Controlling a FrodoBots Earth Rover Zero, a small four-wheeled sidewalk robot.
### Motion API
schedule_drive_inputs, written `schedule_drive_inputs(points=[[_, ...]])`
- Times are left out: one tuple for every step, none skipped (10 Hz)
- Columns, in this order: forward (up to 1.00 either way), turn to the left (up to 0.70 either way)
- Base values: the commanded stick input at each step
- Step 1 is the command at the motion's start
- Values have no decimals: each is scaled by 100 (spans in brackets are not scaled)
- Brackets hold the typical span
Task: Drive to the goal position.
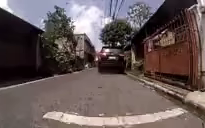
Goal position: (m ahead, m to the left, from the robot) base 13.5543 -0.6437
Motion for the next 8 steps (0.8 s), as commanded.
schedule_drive_inputs(points=[[100, 24], [100, 10], [100, 27], [100, 22], [100, 0], [100, 0], [100, 0], [100, 12]])
